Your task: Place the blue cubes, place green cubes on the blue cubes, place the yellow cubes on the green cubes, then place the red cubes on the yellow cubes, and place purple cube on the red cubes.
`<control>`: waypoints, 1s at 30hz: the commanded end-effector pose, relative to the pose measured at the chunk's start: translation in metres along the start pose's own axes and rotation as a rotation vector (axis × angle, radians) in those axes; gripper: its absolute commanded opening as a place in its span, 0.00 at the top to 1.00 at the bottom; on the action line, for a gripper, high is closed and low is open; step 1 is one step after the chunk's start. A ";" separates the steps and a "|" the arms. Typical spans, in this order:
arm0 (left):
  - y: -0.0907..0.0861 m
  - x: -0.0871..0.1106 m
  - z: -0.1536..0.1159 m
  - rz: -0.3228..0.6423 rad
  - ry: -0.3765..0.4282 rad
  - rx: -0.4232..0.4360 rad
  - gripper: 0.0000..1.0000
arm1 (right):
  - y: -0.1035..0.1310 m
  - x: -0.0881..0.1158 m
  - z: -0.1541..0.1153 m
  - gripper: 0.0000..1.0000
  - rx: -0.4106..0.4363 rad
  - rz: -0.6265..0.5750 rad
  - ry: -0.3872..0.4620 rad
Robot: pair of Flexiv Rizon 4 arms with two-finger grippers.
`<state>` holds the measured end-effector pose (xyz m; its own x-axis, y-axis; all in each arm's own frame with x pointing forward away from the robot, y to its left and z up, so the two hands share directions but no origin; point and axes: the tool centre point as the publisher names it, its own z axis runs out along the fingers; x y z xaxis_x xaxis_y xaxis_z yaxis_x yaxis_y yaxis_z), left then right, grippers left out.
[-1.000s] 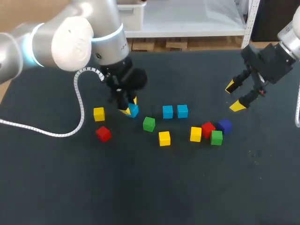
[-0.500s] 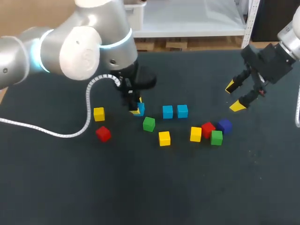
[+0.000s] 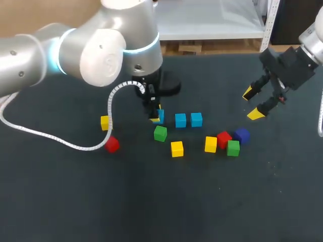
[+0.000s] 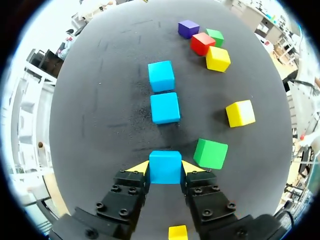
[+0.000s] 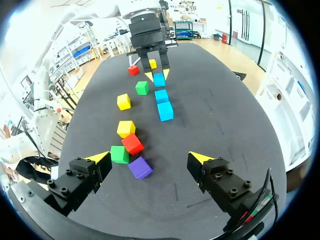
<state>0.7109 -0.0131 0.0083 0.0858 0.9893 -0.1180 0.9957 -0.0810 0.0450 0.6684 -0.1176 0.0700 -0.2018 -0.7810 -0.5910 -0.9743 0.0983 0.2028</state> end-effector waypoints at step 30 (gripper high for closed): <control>-0.021 -0.004 0.007 -0.171 0.014 0.022 1.00 | 0.000 0.000 0.000 0.00 0.000 -0.001 -0.001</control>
<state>0.6961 -0.0191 -0.0008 -0.0840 0.9908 -0.1060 0.9965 0.0838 -0.0061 0.6684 -0.1176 0.0700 -0.2018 -0.7810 -0.5911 -0.9743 0.0982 0.2028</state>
